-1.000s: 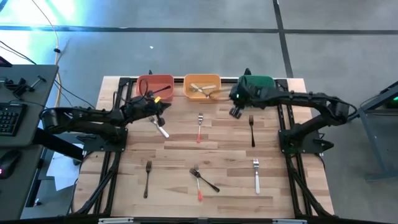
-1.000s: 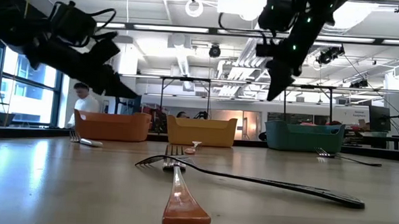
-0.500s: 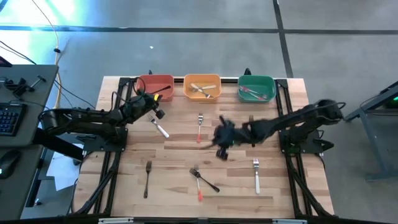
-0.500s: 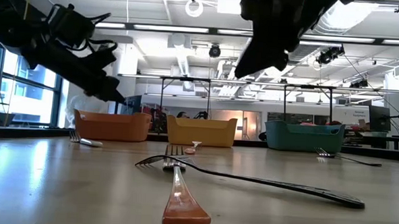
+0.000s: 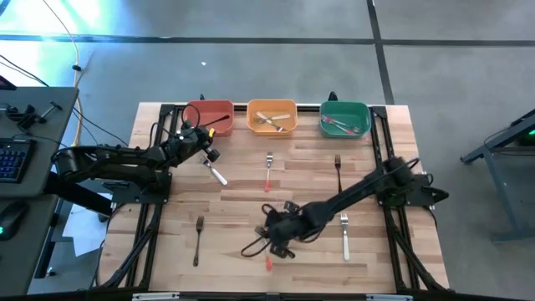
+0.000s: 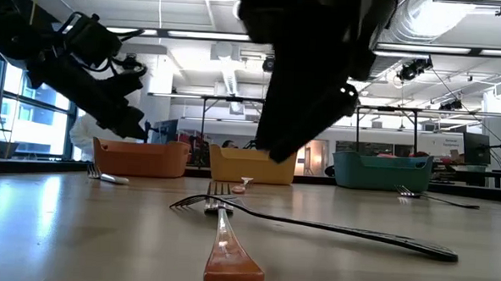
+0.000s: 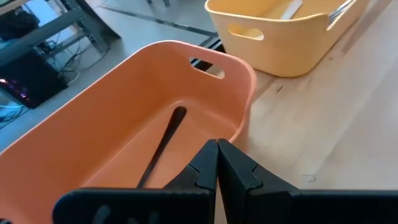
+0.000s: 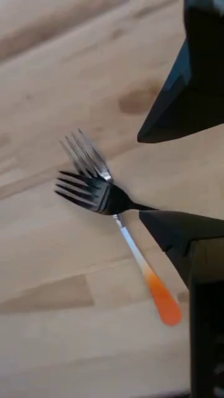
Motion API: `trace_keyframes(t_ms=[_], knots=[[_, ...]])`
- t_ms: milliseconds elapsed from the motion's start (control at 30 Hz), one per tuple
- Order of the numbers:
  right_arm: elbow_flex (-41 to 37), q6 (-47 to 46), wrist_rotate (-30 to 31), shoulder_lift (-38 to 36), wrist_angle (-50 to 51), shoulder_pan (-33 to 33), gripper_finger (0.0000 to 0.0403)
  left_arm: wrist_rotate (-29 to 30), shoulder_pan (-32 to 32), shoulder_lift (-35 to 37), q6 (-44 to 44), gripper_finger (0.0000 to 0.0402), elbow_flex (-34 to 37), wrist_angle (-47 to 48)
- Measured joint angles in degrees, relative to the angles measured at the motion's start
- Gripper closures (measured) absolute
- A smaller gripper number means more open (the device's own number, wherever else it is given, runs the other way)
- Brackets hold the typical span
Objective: Sort silverware by color (type)
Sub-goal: Put the bottom right black fork into the orange bin
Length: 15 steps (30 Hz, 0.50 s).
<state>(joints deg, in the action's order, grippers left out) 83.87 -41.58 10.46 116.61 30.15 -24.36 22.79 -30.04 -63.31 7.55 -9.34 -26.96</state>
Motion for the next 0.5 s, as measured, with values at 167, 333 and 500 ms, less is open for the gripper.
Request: trace_keyframes(t_ms=[167, 333, 500], knots=[[9.8, -1.3, 0.0, 6.9, 6.9, -0.8, 0.0238, 1.4, -0.4, 0.0, 0.1, 0.0401, 0.0, 2.8], [15.5, -2.0, 0.0, 11.4, 13.7, -0.5, 0.0257, -0.3, -1.6, 0.0, 0.5, 0.0401, 0.0, 7.6], [16.2, -2.1, -1.4, 12.7, 14.8, 0.4, 0.0274, -4.4, -2.9, 0.5, 0.7, 0.0401, 0.0, 8.2]])
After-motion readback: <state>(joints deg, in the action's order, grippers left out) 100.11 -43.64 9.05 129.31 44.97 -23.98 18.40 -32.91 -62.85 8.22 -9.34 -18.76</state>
